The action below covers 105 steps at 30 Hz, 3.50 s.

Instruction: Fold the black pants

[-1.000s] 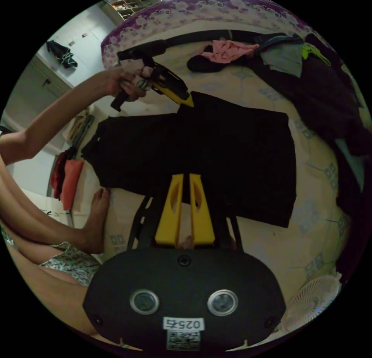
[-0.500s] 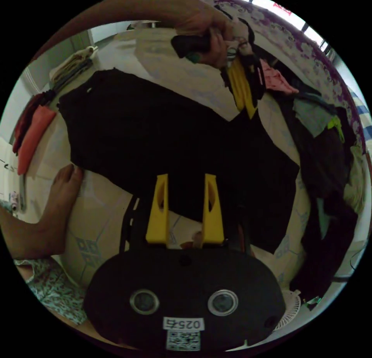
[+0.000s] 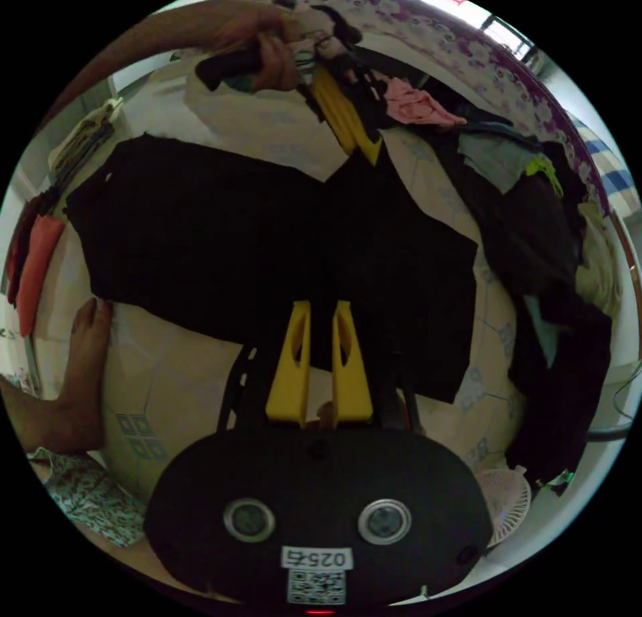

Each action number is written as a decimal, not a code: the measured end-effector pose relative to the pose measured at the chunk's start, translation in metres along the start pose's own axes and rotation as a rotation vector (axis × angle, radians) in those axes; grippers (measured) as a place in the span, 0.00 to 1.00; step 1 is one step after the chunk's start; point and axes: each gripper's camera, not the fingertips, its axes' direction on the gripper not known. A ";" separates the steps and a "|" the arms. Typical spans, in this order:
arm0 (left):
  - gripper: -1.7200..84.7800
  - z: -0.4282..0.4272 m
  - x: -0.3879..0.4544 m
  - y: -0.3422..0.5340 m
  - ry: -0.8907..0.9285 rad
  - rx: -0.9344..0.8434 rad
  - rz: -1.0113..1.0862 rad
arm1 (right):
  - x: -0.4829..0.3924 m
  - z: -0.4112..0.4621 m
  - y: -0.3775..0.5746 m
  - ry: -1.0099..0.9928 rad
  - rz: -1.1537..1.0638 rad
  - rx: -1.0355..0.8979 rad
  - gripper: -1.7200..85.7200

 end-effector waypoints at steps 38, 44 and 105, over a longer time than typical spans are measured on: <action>0.01 -0.033 -0.169 0.311 -0.557 0.191 -0.098 | -0.071 0.088 -0.194 -1.024 -0.480 0.109 0.05; 0.11 0.000 -0.229 0.352 -0.788 0.152 -0.383 | -0.064 0.170 -0.202 -1.329 -0.604 -0.226 0.20; 0.00 0.535 0.006 0.485 -1.000 0.171 1.137 | 0.277 0.475 -0.316 -0.830 -0.559 -0.401 0.02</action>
